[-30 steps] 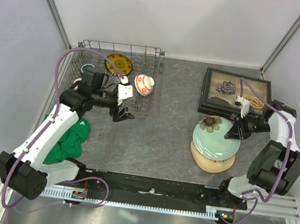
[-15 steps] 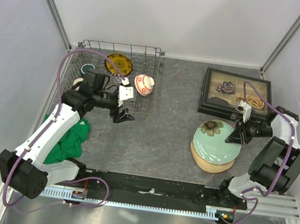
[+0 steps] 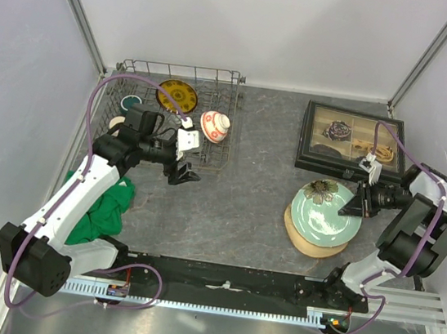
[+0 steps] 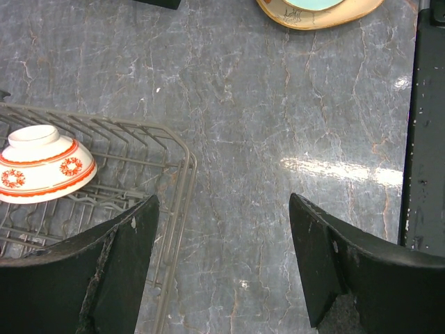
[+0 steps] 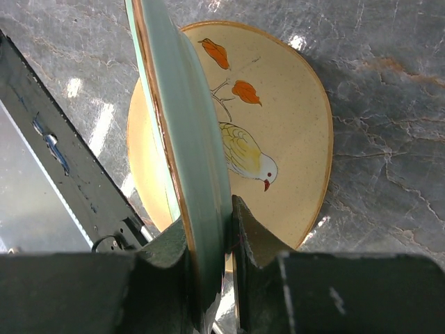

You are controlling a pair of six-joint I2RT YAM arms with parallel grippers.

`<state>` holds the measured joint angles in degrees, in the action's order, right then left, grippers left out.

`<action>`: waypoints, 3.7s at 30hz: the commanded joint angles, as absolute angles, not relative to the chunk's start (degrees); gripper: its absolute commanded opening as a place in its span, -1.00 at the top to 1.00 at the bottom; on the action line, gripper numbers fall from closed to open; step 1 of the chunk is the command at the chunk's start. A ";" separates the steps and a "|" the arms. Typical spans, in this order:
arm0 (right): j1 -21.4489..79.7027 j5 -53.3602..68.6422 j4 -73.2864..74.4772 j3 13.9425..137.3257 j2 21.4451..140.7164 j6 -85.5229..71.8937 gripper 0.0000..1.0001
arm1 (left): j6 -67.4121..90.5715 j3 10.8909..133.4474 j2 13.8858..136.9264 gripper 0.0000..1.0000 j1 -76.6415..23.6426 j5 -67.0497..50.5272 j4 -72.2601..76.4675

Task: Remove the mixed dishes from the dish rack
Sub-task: Place the plate on the plate.

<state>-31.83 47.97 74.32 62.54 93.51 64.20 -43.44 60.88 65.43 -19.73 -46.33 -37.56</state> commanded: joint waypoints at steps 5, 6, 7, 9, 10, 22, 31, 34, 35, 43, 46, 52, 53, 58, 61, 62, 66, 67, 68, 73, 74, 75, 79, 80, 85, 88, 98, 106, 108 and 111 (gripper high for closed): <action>-32.08 54.14 83.67 63.81 94.57 63.98 1.00 | -45.09 61.00 64.42 -0.64 -19.69 -45.70 -36.39; -32.08 54.14 83.58 63.81 94.74 63.90 1.00 | -45.00 61.00 64.51 -0.64 -19.77 -45.62 -36.39; -32.08 53.97 83.58 63.81 94.92 63.98 1.00 | -45.00 61.08 64.25 -0.64 -19.78 -45.53 -36.30; -32.08 53.70 83.50 63.90 95.54 64.42 0.97 | -45.00 61.00 64.16 -0.64 -19.78 -45.44 -36.39; -32.17 53.53 83.50 63.98 95.89 64.42 0.97 | -45.00 60.91 64.16 -0.64 -19.78 -45.44 -36.47; -32.26 52.30 83.41 64.51 97.29 64.51 0.78 | -45.26 60.73 63.72 -0.64 -19.78 -45.44 -36.39; -32.26 51.24 82.01 64.77 97.21 62.85 0.46 | -45.70 60.82 63.63 -0.64 -19.78 -45.26 -36.39; -32.26 51.07 81.65 64.95 97.03 62.40 0.39 | -45.79 60.82 63.46 -0.64 -19.78 -45.26 -36.30; -32.26 50.98 81.65 64.95 96.94 62.32 0.36 | -45.79 60.82 63.46 -0.64 -19.78 -45.35 -36.39; -32.26 49.31 79.28 64.78 96.24 60.12 0.19 | -46.05 60.64 63.46 -0.64 -19.78 -45.09 -36.39; -32.26 48.43 78.31 64.60 95.89 59.42 0.14 | -46.14 60.56 63.28 -0.64 -19.78 -45.09 -36.39; -32.26 46.15 75.76 63.99 95.01 57.05 0.06 | -46.58 60.21 63.02 -0.64 -19.78 -44.74 -36.47; -32.34 45.79 75.41 63.90 94.84 56.69 0.04 | -46.67 60.12 62.84 -0.64 -19.78 -44.65 -36.47; -32.26 43.77 73.04 63.02 93.96 55.20 0.00 | -46.93 59.33 62.49 -0.64 -19.77 -44.65 -36.39; -32.26 43.16 72.25 62.75 94.04 54.76 -0.04 | -47.02 58.98 62.49 -0.64 -19.78 -44.65 -36.39; -32.26 42.81 71.99 62.67 94.13 54.41 -0.05 | -47.02 58.97 62.49 -0.64 -19.69 -44.65 -36.39; -32.26 41.92 70.14 62.32 93.96 53.35 -0.09 | -47.11 58.80 62.40 -0.64 -19.78 -44.74 -36.30; -32.26 41.66 69.96 62.31 94.22 53.18 -0.09 | -47.11 58.80 62.32 -0.64 -19.78 -44.74 -36.30; -32.26 41.57 69.79 62.31 94.31 53.09 -0.10 | -47.11 58.71 62.31 -0.64 -19.69 -44.74 -36.30; -32.17 40.96 68.64 62.14 95.97 53.26 -0.11 | -47.02 58.54 62.66 -0.64 -19.69 -45.17 -36.30; -32.17 40.96 68.64 62.14 96.41 53.52 -0.11 | -47.02 58.54 62.67 -0.64 -19.77 -45.18 -36.30; -32.17 41.04 68.56 62.14 96.68 53.79 -0.11 | -47.02 58.45 62.67 -0.64 -19.78 -45.26 -36.30; -32.17 41.04 68.29 62.23 98.78 54.93 -0.12 | -46.76 58.36 63.10 -0.64 -19.78 -45.44 -36.21; -32.17 40.96 68.20 62.14 99.05 54.93 -0.12 | -46.84 58.36 63.11 -0.64 -19.78 -45.44 -36.21; -32.17 40.96 67.24 62.05 100.81 55.11 -0.13 | -46.67 58.36 63.37 -0.64 -19.69 -45.44 -35.86; -32.17 40.78 66.71 61.88 101.86 55.20 -0.13 | -46.67 58.36 63.54 -0.64 -19.78 -45.53 -35.86; -32.08 38.94 64.16 60.82 101.95 54.23 -0.18 | -46.67 58.62 63.90 -0.64 -19.78 -45.44 -35.86; -31.90 35.78 60.30 58.71 99.85 52.03 -0.22 | -46.67 58.36 63.72 -0.64 -19.78 -45.18 -35.95; -31.82 35.33 59.77 58.36 99.41 51.68 -0.22 | -46.76 58.36 63.55 -0.64 -19.78 -44.91 -35.86; -31.73 34.46 58.71 58.18 98.62 50.89 -0.22 | -46.85 58.18 63.37 -0.64 -19.78 -44.82 -35.95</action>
